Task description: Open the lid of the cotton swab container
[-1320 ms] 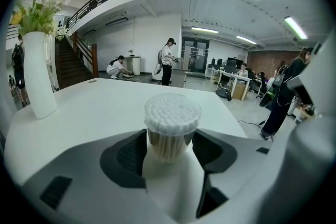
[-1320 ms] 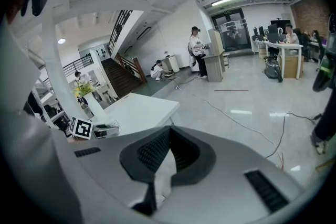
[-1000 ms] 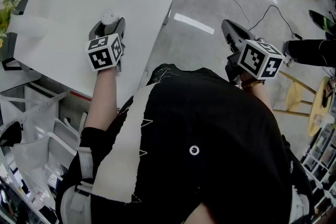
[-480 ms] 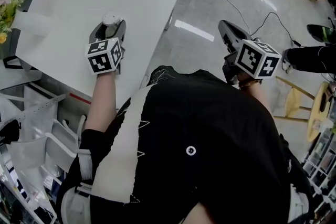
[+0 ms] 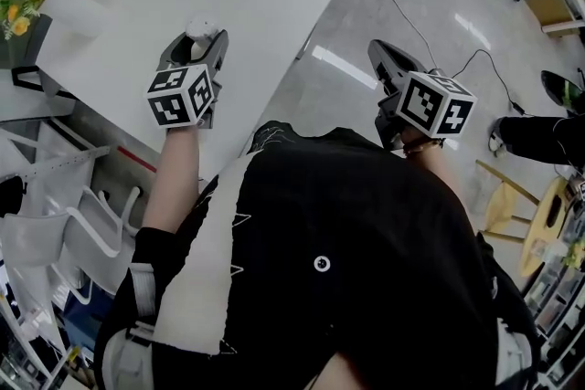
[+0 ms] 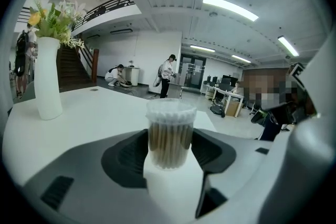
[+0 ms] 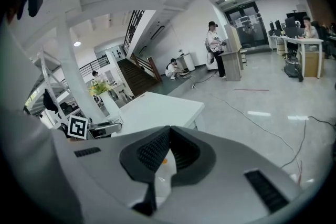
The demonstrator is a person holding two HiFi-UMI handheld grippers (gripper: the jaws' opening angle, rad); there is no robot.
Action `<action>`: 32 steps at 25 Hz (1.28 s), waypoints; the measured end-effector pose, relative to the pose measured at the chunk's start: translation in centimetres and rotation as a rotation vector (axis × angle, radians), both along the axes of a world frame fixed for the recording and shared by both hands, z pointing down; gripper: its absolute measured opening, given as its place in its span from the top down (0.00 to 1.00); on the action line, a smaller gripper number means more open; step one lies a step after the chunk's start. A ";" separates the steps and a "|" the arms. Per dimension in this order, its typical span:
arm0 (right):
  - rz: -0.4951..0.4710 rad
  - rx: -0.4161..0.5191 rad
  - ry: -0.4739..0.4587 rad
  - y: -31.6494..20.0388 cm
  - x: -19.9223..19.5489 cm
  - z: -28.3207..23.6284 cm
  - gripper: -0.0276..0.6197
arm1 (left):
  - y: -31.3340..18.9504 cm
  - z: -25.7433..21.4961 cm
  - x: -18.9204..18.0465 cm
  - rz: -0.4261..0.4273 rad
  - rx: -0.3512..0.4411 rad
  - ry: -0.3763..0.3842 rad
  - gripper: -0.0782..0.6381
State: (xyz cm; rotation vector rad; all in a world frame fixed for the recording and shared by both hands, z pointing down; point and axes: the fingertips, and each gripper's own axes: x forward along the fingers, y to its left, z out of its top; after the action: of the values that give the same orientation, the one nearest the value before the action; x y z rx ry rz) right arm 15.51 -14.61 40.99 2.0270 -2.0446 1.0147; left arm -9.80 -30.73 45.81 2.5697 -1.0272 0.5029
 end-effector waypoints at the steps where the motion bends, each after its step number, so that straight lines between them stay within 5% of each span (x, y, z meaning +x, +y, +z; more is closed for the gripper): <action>1: -0.015 0.003 -0.006 -0.3 -0.5 0.1 0.95 | 0.2 -0.2 -0.2 -0.004 -0.002 0.006 0.52; 13: -0.225 0.043 -0.062 -3.7 -7.3 0.1 0.95 | 3.7 -3.7 -1.0 -0.029 0.010 0.083 0.52; 32: -0.644 0.123 -0.141 -9.6 -13.8 -4.7 0.95 | 7.0 -6.3 0.9 -0.210 -0.013 0.111 0.52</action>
State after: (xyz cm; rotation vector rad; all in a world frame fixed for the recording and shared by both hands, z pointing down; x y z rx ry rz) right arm 1.71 -24.17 36.25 1.1943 -2.6158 0.9227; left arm -8.93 -23.69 39.56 2.4117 -1.2317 0.3079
